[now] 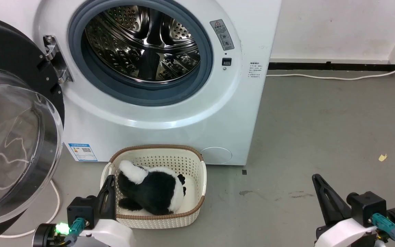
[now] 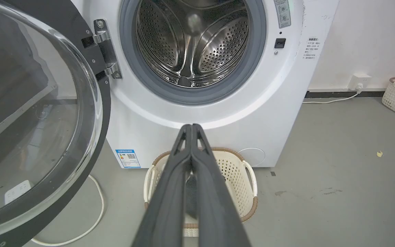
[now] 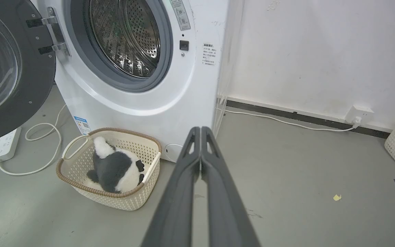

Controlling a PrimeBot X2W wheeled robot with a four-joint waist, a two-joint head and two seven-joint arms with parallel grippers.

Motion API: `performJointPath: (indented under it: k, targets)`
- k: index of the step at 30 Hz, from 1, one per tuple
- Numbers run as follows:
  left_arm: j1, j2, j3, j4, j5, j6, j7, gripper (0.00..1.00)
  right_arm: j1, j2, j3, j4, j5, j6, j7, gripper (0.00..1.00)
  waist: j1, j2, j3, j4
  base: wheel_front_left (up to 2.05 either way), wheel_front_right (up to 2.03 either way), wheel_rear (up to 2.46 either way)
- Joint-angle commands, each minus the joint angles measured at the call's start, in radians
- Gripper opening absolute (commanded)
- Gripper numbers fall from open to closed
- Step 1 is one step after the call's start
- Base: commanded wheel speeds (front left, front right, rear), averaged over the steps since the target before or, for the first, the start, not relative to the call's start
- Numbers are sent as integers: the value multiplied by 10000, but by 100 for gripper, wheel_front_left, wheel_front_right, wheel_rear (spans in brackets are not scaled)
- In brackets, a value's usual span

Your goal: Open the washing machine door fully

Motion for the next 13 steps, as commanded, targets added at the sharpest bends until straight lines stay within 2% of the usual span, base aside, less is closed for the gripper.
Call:
performJointPath:
  k: [1,13]
  targets:
    - [-146,-33,62,-44,110,-65,57,0,-201,45,11,38,-56,8,58,0,0,-1,1,0,0,0,0]
    - [-193,-84,158,-78,254,-141,168,0,-264,47,22,53,-85,8,177,0,0,-1,8,-4,0,0,0]
